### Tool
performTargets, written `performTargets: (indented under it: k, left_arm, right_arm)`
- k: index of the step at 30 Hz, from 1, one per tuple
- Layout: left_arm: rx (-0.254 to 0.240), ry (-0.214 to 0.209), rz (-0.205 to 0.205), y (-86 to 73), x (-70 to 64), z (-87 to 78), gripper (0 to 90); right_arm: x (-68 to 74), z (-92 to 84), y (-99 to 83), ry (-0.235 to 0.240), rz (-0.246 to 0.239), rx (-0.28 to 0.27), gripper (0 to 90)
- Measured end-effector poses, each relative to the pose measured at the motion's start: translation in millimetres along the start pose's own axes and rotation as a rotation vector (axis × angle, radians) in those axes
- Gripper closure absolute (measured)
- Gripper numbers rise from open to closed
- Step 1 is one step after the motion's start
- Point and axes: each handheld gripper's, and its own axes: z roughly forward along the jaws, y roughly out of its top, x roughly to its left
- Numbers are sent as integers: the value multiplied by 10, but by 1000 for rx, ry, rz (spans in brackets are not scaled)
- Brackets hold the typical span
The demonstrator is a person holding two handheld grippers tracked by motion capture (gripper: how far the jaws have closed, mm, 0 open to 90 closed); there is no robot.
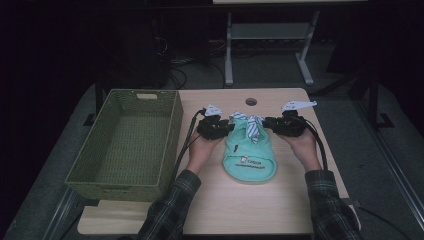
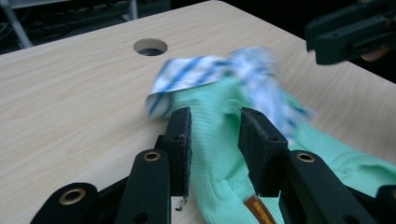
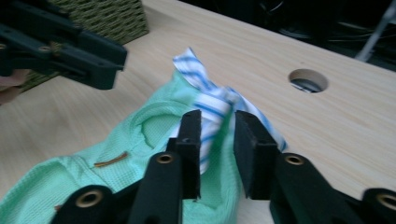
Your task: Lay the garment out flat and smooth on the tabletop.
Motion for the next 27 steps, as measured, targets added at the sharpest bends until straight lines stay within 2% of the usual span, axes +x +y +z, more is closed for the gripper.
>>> performTargets:
  k: [3,4,6,7,9,11,13,14,15,21,24,27]
  left_arm:
    - [16,-14,3,-17,-32,-19,664]
    - [23,-21,4,-33,-56,-23,688]
    - [53,-36,16,-70,-88,-28,798]
    - [74,-37,26,-94,-100,-31,798]
    - [107,-44,39,-129,-104,-33,895]
    - [130,-50,51,-168,-113,-30,896]
    - [155,-54,45,-210,-127,-31,896]
    - [168,-63,39,-241,-135,-30,897]
    - [188,-72,50,-301,-151,-16,896]
    - [228,-77,58,-426,-181,40,897]
    - [267,-71,85,-487,-219,86,896]
    - [283,-72,102,-502,-243,96,896]
  right_arm:
    - [-14,-35,1,3,10,-6,713]
    - [-11,-47,-3,7,11,0,762]
    - [22,-63,-42,21,15,40,863]
    - [22,-63,-42,21,15,40,863]
    - [53,-67,-95,28,12,68,899]
    - [63,-71,-118,35,7,71,899]
    - [98,-74,-171,44,8,86,900]
    - [137,-65,-233,52,5,112,900]
    - [151,-61,-254,49,-1,115,900]
    - [212,-13,-417,46,-15,160,900]
    - [219,13,-500,43,-8,188,900]
    - [219,30,-568,40,-7,202,900]
